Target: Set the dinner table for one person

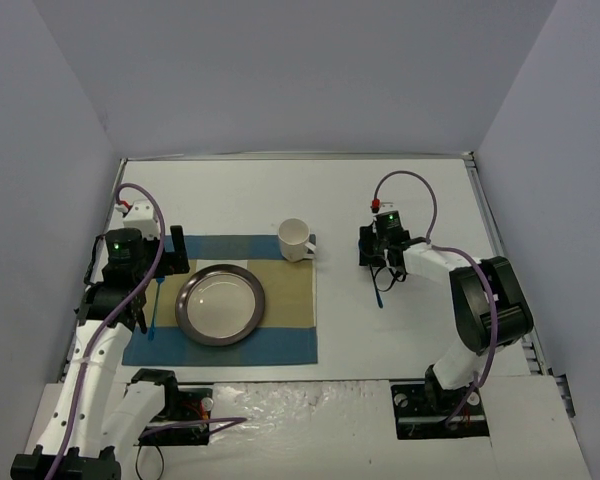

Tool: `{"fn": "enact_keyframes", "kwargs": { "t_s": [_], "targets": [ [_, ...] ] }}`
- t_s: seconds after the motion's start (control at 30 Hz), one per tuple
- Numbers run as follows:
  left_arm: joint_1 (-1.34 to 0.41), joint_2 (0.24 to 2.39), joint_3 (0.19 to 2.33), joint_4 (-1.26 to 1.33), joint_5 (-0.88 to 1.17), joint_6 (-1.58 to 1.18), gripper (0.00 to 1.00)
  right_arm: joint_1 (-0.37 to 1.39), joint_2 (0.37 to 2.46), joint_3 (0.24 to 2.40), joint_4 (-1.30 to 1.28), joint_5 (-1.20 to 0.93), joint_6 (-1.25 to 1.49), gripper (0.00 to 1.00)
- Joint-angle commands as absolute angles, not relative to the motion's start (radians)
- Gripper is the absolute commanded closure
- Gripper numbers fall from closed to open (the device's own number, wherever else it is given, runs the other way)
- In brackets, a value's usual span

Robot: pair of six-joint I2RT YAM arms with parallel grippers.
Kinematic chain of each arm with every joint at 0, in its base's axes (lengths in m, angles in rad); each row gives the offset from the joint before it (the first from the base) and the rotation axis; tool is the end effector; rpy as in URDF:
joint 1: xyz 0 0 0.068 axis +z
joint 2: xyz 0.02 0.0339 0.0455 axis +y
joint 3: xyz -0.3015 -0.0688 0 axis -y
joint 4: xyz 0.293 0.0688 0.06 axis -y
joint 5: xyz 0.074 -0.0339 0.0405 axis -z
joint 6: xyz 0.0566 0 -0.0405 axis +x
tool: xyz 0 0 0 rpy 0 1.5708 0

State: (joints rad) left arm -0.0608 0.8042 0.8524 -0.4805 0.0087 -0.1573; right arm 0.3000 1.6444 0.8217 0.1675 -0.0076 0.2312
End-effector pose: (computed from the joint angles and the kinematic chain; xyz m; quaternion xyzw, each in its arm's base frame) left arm 0.2188 -0.0138 0.3500 -0.0383 0.8414 -0.0623 0.5354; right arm 0.3715 0.1154 0.1607 -0.0325 0.8964 0.1193 0.4256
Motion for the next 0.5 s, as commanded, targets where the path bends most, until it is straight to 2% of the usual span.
{"fn": "enact_keyframes", "kwargs": {
  "t_s": [0.0,0.47],
  "targets": [
    [-0.06,0.809,0.88,-0.478,-0.075,-0.153,0.03,0.315,1.635,0.888,0.093,0.086,0.218,0.51],
    [-0.06,0.773,0.87,-0.466,-0.094,-0.152,0.03,0.344,1.738,0.968,0.008,0.087,0.222,0.64]
  ]
}}
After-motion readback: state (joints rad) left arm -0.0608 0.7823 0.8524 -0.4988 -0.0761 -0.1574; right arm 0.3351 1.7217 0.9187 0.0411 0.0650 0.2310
